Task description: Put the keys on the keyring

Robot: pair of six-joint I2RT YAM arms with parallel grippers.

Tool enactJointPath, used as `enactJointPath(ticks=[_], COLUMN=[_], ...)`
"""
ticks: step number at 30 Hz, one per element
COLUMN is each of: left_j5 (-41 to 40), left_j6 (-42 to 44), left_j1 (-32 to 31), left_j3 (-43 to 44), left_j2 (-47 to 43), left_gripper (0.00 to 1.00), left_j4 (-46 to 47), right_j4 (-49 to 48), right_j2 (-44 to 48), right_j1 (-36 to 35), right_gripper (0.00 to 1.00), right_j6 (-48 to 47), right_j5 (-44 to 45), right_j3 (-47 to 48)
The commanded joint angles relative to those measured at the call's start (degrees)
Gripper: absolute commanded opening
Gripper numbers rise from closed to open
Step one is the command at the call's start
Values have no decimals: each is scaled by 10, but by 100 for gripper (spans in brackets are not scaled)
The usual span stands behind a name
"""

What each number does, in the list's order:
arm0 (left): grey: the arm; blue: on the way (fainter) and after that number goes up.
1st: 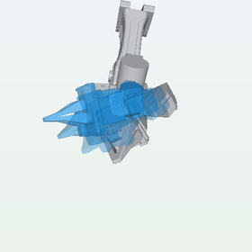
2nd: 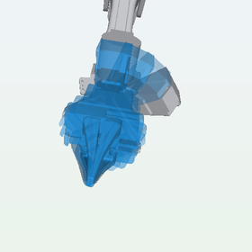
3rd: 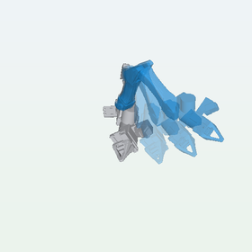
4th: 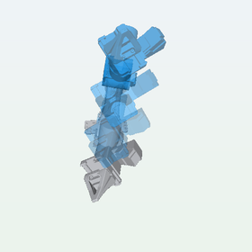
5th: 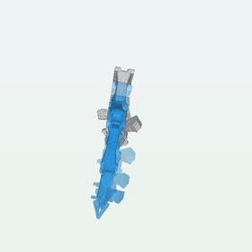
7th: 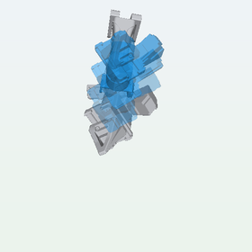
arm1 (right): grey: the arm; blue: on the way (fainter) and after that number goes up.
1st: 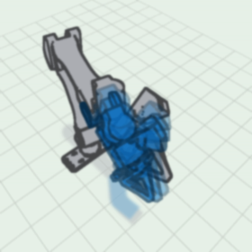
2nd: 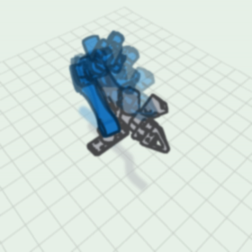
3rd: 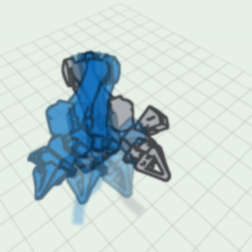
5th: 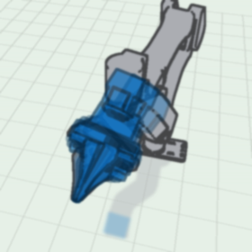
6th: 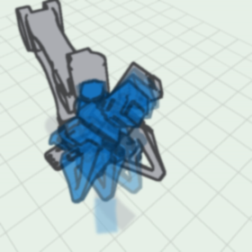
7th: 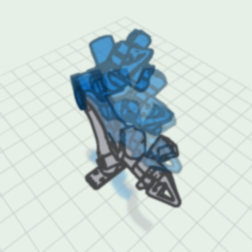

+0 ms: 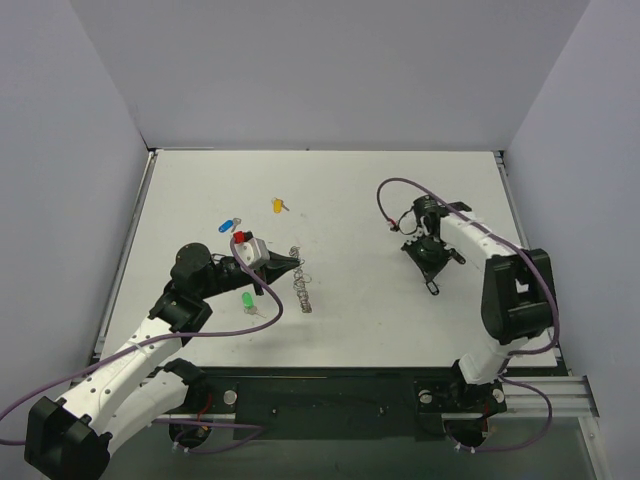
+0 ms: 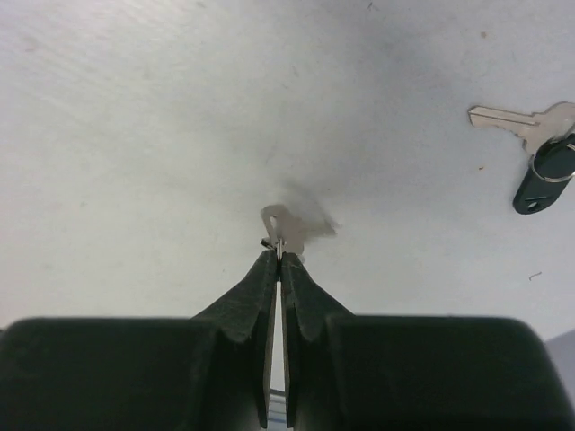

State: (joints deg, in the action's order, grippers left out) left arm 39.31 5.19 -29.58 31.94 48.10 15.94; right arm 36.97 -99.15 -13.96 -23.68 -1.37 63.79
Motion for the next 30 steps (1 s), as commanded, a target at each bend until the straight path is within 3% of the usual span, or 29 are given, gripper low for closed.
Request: enactJointPath(ticks=[1, 7, 11, 15, 18, 30], left_j5=[14, 23, 31, 36, 43, 39], left_j6=[-1, -11, -15, -25, -35, -102], left_j1=[-4, -5, -7, -12, -16, -19], left_j3=[7, 4, 1, -4, -11, -31], left_j2=[-2, -3, -5, -6, -7, -4], left_gripper=[0, 0, 0, 0, 0, 0], left_j4=[33, 48, 60, 87, 107, 212], right_j4=[53, 138, 229, 398, 526, 530], right_j2=[104, 172, 175, 138, 114, 123], right_j1=[43, 63, 67, 67, 67, -51], right_gripper=[0, 0, 0, 0, 0, 0], right_j6=[-37, -178, -310, -454, -615, -601], right_j5=[-182, -386, -469, -540, -570, -468], right_j3=[27, 88, 157, 244, 310, 368])
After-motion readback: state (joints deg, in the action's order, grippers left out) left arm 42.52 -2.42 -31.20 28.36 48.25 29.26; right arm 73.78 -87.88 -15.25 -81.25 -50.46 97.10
